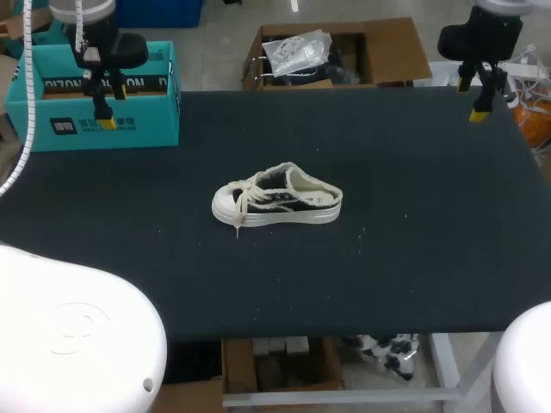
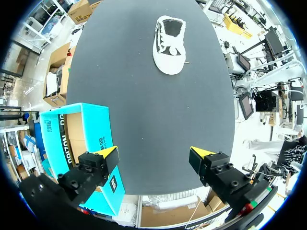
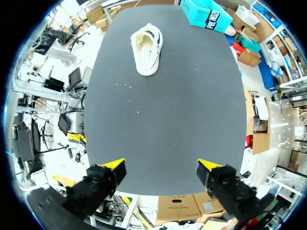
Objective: Open the shoe tongue, take the insole out of the shoe, put the insole back into the shoe, and pack the shoe into the shoebox
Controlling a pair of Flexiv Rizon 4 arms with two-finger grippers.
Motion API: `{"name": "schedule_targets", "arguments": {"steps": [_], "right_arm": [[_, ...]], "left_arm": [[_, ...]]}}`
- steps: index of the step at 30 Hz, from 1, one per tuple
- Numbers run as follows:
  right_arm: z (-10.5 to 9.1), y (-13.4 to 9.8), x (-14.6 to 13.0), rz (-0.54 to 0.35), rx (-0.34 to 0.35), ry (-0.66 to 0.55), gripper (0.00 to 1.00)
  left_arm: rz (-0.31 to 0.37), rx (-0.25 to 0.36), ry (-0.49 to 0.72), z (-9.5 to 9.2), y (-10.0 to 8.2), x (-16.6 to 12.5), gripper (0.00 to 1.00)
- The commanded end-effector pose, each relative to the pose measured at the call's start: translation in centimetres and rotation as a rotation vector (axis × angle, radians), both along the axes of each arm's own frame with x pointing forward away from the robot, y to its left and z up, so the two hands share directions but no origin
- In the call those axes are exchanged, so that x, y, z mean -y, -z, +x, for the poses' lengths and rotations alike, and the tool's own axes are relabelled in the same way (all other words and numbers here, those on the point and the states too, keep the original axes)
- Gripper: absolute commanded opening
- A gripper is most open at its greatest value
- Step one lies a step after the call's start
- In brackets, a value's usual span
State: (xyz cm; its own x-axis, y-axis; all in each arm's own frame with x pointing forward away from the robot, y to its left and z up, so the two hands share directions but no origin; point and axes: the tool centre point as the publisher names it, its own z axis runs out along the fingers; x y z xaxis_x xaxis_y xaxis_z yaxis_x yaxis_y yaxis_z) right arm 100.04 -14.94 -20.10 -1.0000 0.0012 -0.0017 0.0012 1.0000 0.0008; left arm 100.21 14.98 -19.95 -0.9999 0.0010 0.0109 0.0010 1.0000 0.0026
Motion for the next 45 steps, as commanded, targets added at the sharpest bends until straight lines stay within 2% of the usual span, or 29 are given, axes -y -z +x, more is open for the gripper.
{"name": "schedule_targets", "arguments": {"steps": [1,23,24,27,29,34,38,39,41,42,44,45], "right_arm": [[0.0,-0.1,0.0,-0.001,-0.001,0.000,1.00],[0.0,-0.1,0.0,-0.001,-0.001,0.000,1.00],[0.0,-0.1,0.0,-0.001,-0.001,0.000,1.00],[0.0,0.2,-0.3,0.017,0.012,-0.007,1.00],[-0.2,0.8,-0.9,0.080,0.020,0.033,1.00],[-1.3,2.4,-3.3,0.199,0.027,0.028,1.00],[-2.3,3.9,-5.8,0.299,0.035,0.020,1.00],[-2.5,4.3,-6.4,0.323,0.038,0.024,1.00],[-2.8,5.2,-7.4,0.352,0.043,0.030,1.00],[-3.0,5.6,-8.1,0.382,0.042,0.039,1.00],[-3.2,6.7,-9.4,0.418,0.040,0.036,1.00],[-3.3,7.0,-9.8,0.439,0.038,0.045,1.00]], "left_arm": [[-0.001,0.002,0.000,0.0,0.1,0.0,1.00],[-0.001,0.002,0.000,0.0,0.1,0.0,1.00],[-0.017,-0.003,-0.006,-0.3,0.1,0.5,1.00],[-0.022,0.008,-0.075,-1.0,0.5,1.6,1.00],[-0.031,-0.003,-0.127,-1.3,0.8,2.2,1.00],[-0.044,-0.035,-0.286,-2.8,1.8,3.6,1.00],[-0.111,-0.093,-0.464,-3.8,2.1,4.2,1.00],[-0.102,-0.088,-0.513,-4.0,2.2,4.4,1.00],[-0.139,-0.130,-0.580,-4.3,2.3,4.5,1.00],[-0.110,-0.115,-0.643,-4.6,2.6,4.7,1.00],[-0.142,-0.152,-0.664,-4.8,2.9,4.9,1.00],[-0.135,-0.143,-0.711,-4.8,3.2,4.9,1.00]]}}
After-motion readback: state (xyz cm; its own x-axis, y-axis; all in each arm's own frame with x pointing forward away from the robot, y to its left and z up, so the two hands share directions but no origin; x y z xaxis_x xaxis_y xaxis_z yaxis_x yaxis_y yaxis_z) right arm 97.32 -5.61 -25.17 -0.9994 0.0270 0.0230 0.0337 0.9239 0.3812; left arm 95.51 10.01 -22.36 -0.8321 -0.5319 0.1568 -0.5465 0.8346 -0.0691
